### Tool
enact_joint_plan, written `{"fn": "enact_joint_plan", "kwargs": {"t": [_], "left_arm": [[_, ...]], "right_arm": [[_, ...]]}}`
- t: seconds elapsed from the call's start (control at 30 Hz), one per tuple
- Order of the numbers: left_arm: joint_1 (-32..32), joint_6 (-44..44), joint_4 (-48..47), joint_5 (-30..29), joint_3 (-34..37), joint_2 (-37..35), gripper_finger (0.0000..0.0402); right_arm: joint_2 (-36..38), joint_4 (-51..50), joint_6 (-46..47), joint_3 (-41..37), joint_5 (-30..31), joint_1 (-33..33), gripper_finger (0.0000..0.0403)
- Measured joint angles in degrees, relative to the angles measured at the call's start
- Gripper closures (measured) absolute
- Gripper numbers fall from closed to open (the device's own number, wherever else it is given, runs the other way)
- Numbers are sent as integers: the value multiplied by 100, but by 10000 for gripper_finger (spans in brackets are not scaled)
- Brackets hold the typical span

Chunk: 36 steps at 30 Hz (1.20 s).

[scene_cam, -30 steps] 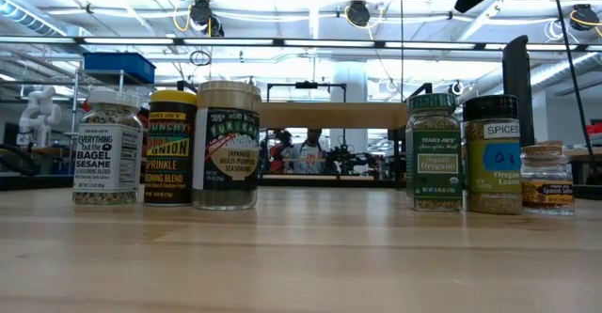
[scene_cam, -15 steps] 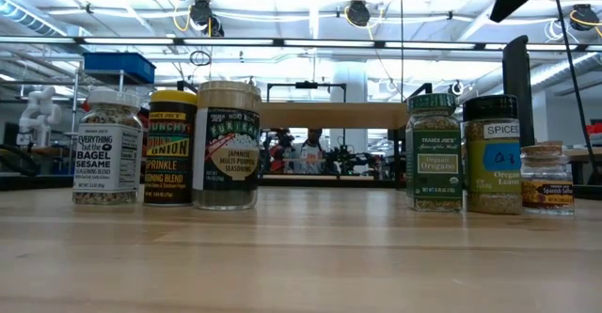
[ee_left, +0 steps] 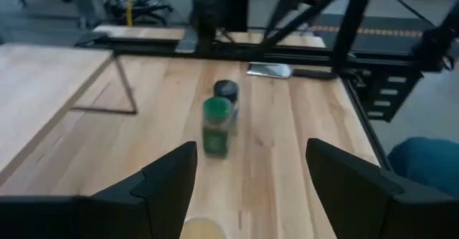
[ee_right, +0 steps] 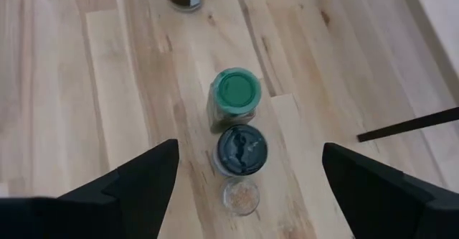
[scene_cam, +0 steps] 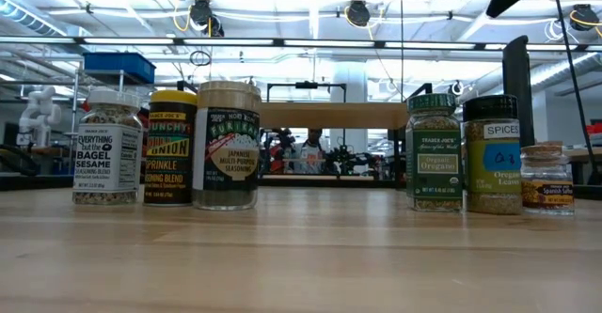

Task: Shelf spices
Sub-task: Remove the brown seasoning bottle from the shelf

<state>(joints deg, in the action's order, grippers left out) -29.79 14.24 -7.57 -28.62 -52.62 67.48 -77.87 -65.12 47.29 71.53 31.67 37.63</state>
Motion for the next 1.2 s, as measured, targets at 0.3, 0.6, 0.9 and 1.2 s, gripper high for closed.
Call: {"fn": "enact_joint_plan", "kwargs": {"t": [0.3,0.6,0.9,1.2], "left_arm": [[424,-16,-297,-194,4,680,130],[496,239,-406,469,4,964,74],[518,182,-561,241,7,1610,32],[673,42,-593,-51,7,1681,24]], "right_arm": [[0,4,4,0,-51,4,71],[0,-4,-57,0,-53,0,71],[0,7,-11,0,-59,0,71],[0,11,-9,0,-60,0,71]]}}
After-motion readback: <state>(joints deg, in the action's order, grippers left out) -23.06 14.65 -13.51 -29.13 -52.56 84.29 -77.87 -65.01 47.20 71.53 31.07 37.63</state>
